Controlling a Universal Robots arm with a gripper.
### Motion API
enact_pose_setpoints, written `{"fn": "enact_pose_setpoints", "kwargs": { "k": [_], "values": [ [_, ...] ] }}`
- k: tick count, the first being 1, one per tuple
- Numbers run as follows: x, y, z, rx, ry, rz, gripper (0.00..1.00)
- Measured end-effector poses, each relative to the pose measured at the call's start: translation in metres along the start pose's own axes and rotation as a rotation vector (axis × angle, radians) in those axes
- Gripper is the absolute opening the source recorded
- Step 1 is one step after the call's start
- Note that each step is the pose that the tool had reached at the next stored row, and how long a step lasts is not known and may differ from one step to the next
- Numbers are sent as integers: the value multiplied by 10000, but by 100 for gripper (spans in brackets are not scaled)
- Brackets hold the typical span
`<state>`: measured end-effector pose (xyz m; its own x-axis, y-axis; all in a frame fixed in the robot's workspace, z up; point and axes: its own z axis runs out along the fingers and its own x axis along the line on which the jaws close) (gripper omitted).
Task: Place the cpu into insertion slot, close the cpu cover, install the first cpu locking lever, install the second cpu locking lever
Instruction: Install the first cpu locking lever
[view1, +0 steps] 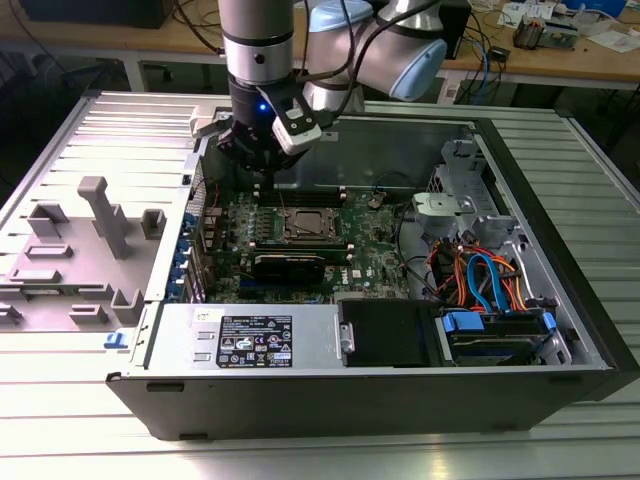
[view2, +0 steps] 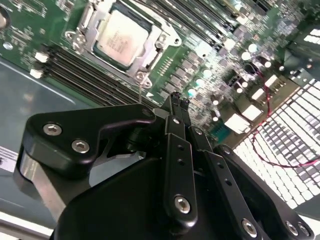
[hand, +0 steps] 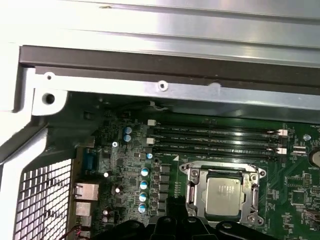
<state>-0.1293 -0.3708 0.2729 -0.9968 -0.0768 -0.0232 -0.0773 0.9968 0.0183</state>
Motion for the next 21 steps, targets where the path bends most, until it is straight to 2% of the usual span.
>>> {"fn": "enact_pose_setpoints", "kwargs": {
  "k": [3,12,21],
  "values": [
    [40,24,7,0,1,-20,11],
    [28,206,40,-1,0,3,11],
    [-7,247,68,-1,0,1,11]
  ]
}}
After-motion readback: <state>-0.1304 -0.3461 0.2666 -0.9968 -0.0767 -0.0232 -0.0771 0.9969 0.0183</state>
